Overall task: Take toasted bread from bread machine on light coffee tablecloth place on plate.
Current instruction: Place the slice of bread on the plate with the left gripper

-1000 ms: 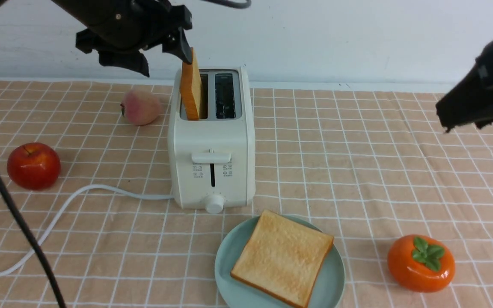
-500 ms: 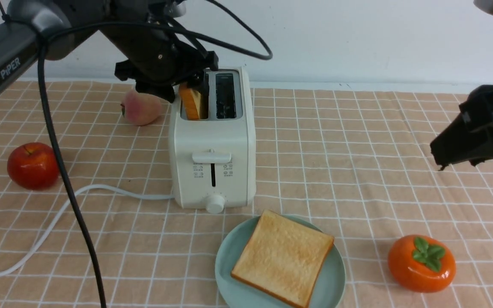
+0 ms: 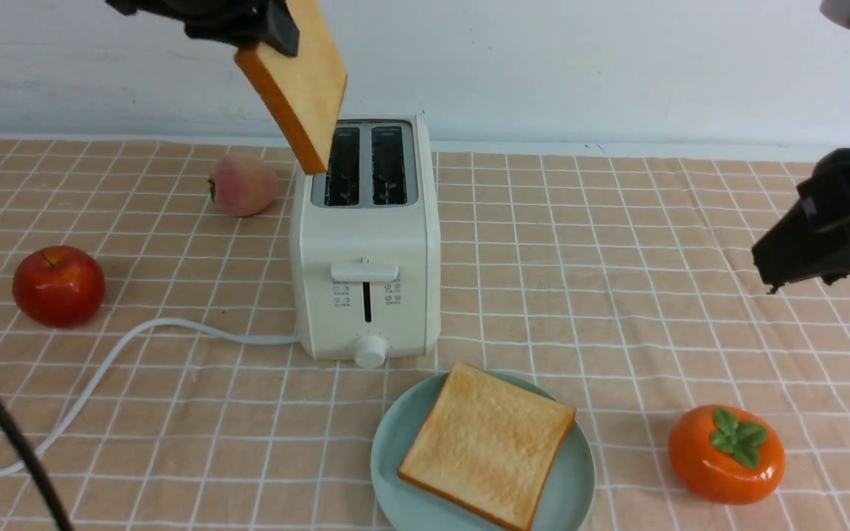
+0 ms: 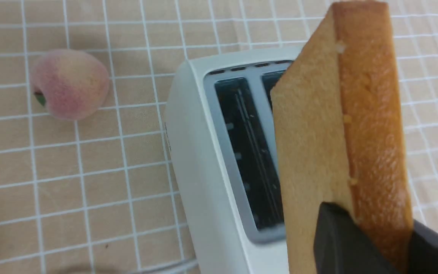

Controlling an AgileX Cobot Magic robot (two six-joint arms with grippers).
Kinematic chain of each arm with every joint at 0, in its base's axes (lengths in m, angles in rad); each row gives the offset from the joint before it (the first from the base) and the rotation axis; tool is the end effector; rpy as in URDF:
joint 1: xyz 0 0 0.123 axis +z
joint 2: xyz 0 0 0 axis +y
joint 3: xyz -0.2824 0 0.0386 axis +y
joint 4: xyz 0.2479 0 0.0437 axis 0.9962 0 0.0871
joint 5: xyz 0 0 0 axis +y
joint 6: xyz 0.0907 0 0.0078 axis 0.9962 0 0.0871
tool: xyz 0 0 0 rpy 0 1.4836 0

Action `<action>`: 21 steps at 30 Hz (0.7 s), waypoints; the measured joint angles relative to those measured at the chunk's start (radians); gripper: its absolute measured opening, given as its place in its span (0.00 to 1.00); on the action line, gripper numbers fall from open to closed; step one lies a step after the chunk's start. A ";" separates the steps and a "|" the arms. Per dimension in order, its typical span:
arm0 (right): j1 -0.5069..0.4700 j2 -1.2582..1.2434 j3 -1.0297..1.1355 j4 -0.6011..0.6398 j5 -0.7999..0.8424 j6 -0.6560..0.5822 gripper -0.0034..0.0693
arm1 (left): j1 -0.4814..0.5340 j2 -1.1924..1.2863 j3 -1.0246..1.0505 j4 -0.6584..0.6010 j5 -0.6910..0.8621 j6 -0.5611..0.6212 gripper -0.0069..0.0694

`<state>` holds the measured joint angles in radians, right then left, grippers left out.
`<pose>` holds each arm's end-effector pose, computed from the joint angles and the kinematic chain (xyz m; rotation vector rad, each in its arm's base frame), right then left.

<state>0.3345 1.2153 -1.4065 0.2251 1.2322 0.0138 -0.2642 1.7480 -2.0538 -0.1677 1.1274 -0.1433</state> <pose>0.2062 0.0920 0.4190 -0.3968 2.5103 0.4371 0.3614 -0.1120 0.4504 0.1351 2.3221 -0.4186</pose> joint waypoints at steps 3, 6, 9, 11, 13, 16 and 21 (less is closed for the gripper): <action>0.000 0.000 0.000 -0.002 0.008 0.000 0.54 | 0.000 -0.128 0.037 0.000 0.084 0.031 0.19; 0.000 0.000 0.000 -0.002 0.014 0.000 0.54 | 0.000 -0.210 0.133 -0.032 0.114 0.040 0.19; 0.000 0.000 0.000 -0.002 0.015 0.000 0.54 | 0.000 -0.255 0.268 -0.130 0.111 0.070 0.19; 0.000 0.000 0.000 -0.002 0.015 0.000 0.54 | 0.000 -0.273 0.458 -0.327 0.066 0.171 0.19; 0.000 0.000 0.000 -0.002 0.015 0.000 0.54 | 0.000 -0.271 0.576 -0.471 0.015 0.247 0.19; 0.000 0.000 0.000 -0.002 0.016 0.000 0.54 | -0.001 -0.249 0.860 -0.861 -0.112 0.504 0.19; 0.000 0.000 0.000 0.002 0.016 0.000 0.54 | -0.001 -0.191 1.086 -1.215 -0.263 0.822 0.19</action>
<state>0.3345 1.2150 -1.4065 0.2266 1.2481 0.0138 -0.2651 1.5574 -0.9682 -1.3825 0.8648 0.6790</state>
